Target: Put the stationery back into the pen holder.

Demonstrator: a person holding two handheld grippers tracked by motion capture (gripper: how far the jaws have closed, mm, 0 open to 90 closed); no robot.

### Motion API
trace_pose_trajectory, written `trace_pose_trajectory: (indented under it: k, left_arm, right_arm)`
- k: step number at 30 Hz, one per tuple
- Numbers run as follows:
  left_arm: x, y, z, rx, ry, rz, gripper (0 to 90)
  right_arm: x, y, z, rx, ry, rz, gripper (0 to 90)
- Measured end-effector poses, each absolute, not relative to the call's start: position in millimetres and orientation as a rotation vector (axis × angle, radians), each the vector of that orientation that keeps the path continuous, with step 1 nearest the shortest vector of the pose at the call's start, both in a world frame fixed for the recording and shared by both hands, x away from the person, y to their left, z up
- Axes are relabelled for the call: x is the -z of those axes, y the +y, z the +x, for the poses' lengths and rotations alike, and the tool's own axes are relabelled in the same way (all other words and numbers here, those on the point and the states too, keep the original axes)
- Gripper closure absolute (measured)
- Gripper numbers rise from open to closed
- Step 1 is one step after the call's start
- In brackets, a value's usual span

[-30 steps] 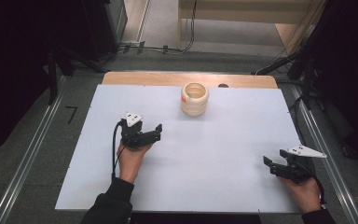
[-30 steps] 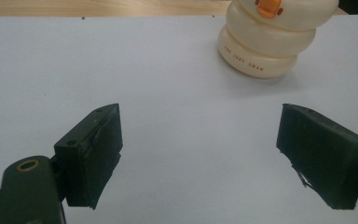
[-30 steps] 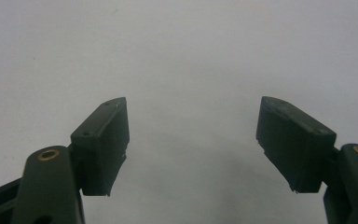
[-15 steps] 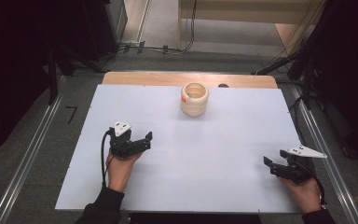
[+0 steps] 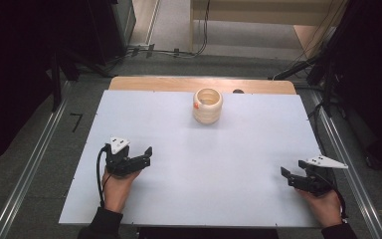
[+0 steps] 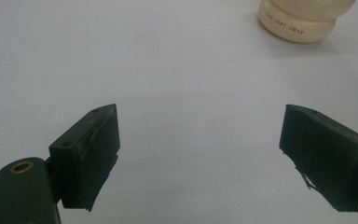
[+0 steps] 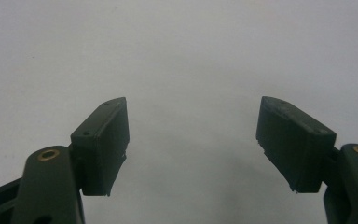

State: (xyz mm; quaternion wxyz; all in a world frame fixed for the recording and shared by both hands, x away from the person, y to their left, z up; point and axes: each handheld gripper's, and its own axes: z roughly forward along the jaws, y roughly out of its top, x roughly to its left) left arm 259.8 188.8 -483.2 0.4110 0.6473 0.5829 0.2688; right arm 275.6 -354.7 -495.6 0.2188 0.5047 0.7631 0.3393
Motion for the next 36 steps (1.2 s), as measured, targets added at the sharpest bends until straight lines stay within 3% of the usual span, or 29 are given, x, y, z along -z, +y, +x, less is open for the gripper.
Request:
trace_pose_trajectory:
  k: [36]
  left_arm:
    - [495,220,218,-0.703,1.529,1.613,12.8]
  right_arm:
    - [495,-353,274,-0.93,2.109,1.396,24.4]
